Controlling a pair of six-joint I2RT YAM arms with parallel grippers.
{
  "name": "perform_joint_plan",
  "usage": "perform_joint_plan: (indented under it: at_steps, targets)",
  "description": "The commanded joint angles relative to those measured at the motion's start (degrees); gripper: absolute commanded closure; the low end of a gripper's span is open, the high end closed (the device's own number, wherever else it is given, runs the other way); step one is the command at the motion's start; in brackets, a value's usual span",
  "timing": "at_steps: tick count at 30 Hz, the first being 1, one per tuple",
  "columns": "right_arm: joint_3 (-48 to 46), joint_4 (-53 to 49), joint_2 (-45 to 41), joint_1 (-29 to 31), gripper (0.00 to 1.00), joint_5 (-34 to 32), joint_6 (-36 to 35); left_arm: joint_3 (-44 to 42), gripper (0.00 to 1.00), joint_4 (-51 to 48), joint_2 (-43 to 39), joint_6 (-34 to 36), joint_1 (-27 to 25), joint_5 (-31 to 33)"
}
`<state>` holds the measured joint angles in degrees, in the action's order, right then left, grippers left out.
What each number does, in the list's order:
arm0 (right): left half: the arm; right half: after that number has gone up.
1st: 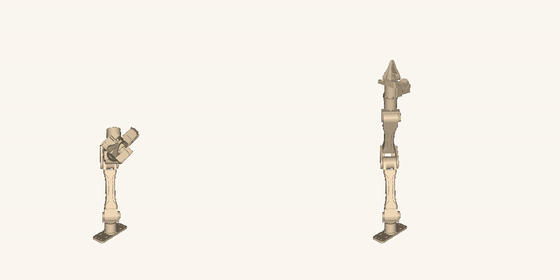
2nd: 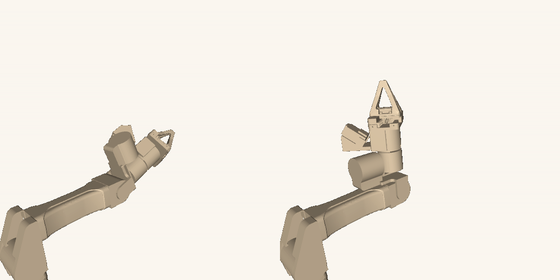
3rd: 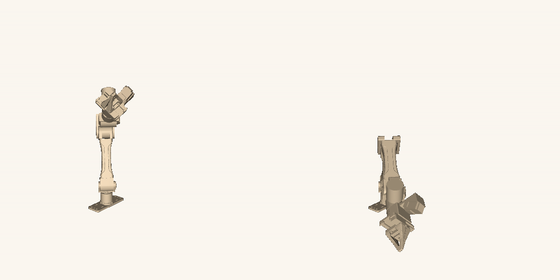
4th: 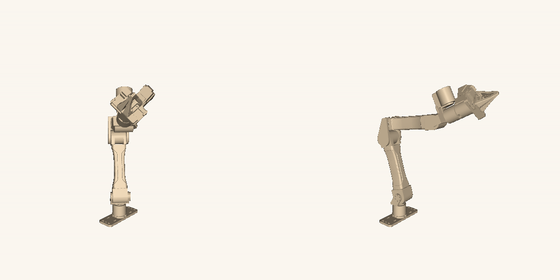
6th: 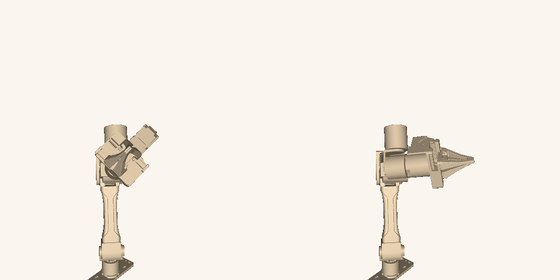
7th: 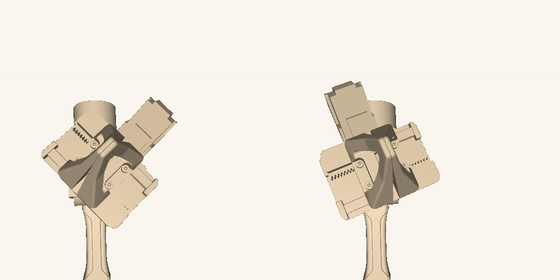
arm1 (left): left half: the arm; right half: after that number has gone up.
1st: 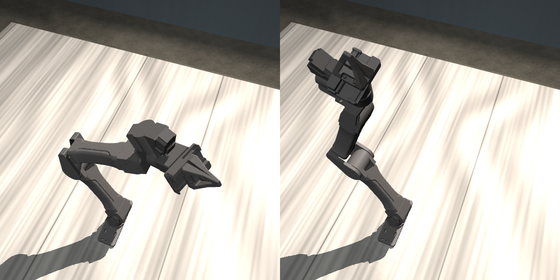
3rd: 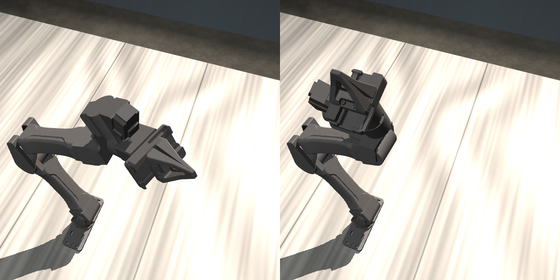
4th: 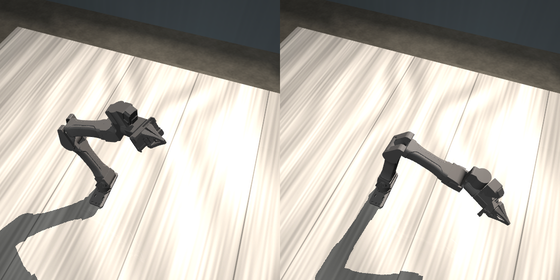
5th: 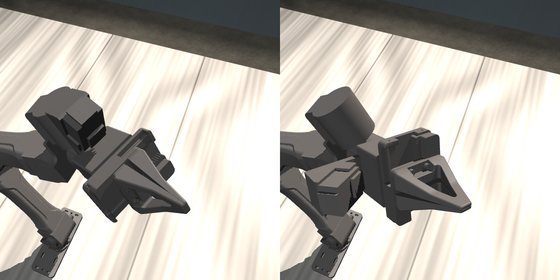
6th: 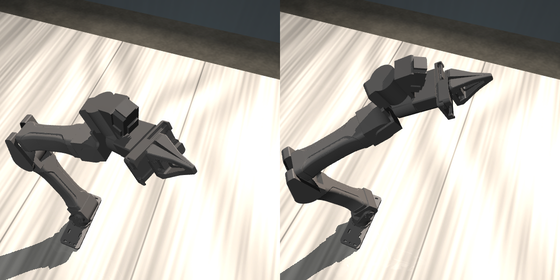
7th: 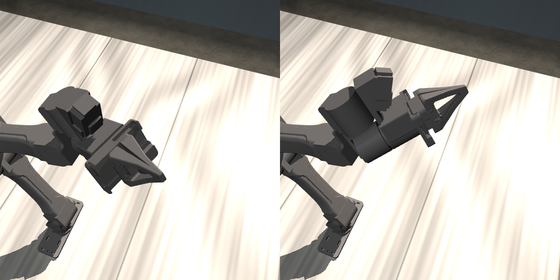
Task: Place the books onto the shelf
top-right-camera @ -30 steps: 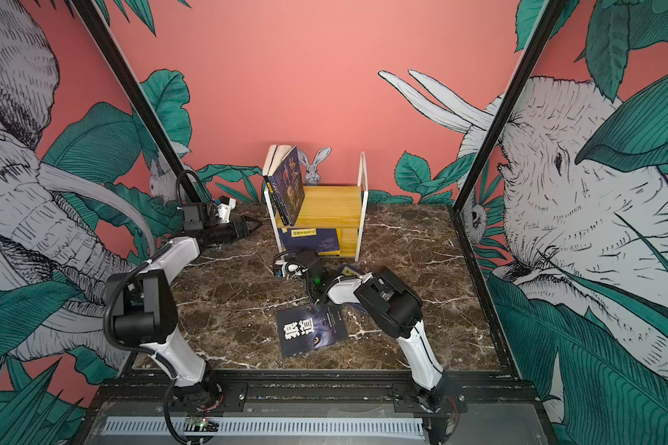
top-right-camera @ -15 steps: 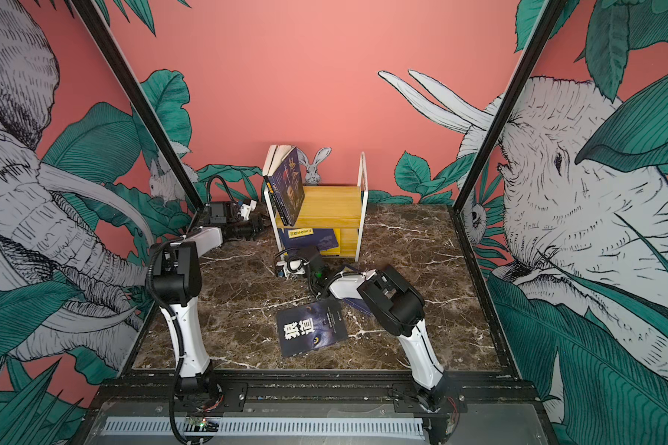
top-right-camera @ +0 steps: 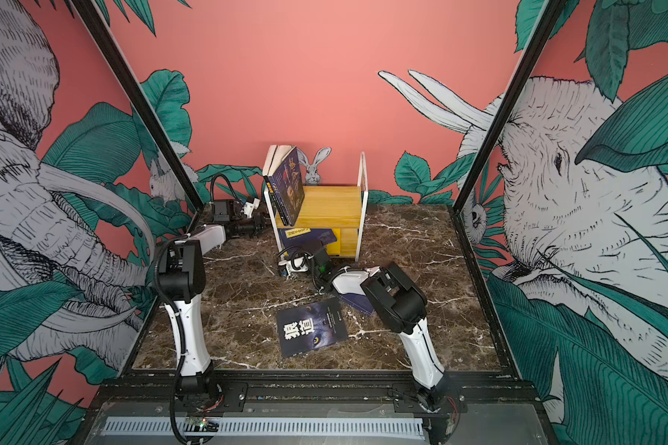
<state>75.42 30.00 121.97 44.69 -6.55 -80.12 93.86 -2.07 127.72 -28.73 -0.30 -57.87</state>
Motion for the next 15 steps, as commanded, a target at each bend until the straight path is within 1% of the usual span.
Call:
perform_joint_plan:
  at_steps: [1, 9, 15]
  targets:
    - [2.55, 4.12, 0.37, -0.36, 1.00, 2.09, -2.31, 2.26, 0.34, -1.40, 0.63, 0.14, -0.16, -1.28]
    - [6.43, 2.84, 3.14, -0.65, 1.00, 3.22, -2.24, 1.90, 0.32, -1.88, 0.22, 0.34, -0.30, -2.70]
    - [7.29, 2.72, 4.05, -0.67, 1.00, 2.60, -2.26, 1.41, 0.35, -2.04, -0.01, 0.10, -0.36, -2.69]
